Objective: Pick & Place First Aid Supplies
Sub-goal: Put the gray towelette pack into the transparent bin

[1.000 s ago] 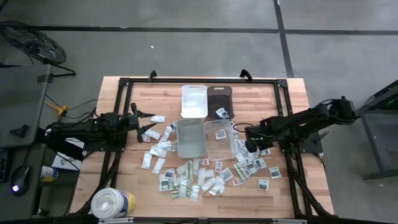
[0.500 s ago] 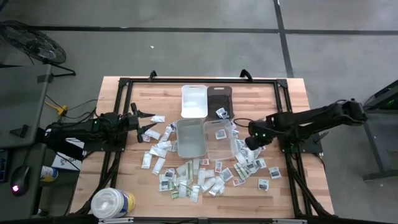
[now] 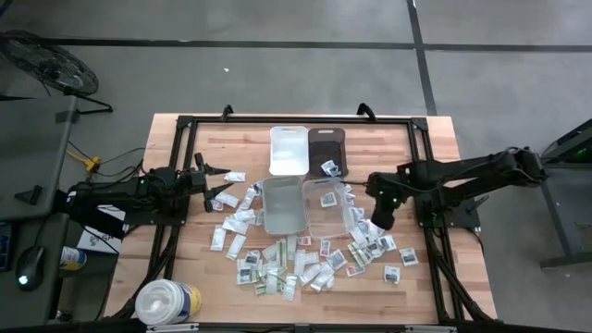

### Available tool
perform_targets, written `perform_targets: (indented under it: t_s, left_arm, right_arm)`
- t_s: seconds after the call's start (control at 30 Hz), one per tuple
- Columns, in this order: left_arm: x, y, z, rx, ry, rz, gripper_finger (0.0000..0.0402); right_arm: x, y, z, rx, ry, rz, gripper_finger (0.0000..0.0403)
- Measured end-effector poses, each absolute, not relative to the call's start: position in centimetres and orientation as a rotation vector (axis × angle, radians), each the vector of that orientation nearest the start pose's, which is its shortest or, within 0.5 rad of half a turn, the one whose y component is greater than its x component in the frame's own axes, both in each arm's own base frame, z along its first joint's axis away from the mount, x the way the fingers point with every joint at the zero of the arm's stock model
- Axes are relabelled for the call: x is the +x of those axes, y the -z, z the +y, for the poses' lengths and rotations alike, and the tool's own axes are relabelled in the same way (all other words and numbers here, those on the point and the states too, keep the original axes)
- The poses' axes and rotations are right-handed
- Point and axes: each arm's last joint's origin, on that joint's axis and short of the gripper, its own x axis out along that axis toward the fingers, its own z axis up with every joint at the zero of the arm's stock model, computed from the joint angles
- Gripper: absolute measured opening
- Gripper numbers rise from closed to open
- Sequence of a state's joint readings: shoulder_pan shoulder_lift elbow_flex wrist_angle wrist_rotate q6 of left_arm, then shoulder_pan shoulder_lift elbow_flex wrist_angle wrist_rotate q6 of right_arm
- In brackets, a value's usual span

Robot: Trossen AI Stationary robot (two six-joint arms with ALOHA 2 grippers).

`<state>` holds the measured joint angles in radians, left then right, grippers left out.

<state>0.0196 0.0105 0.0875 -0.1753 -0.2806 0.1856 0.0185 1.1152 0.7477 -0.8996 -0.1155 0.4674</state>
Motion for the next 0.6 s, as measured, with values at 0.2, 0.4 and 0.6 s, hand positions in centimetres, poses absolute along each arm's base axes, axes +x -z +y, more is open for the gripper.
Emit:
perform_targets:
  t_s: [0.2, 0.4, 0.6]
  left_arm:
    - [9.1, -17.6, 1.0, 0.197, -0.290, 0.125, 0.0189]
    - [9.1, -17.5, 1.0, 0.197, -0.290, 0.126, 0.0189]
    - [9.1, -17.6, 1.0, 0.197, -0.290, 0.125, 0.0189]
  right_arm:
    - [18.8, -22.8, 0.7, 0.186, 0.079, 1.220, 0.0000]
    - [20.7, -25.4, 0.8, 0.015, 0.005, 1.090, 0.0000]
    - [24.7, -26.5, 1.1, -0.092, -0.107, 1.051, 0.0000]
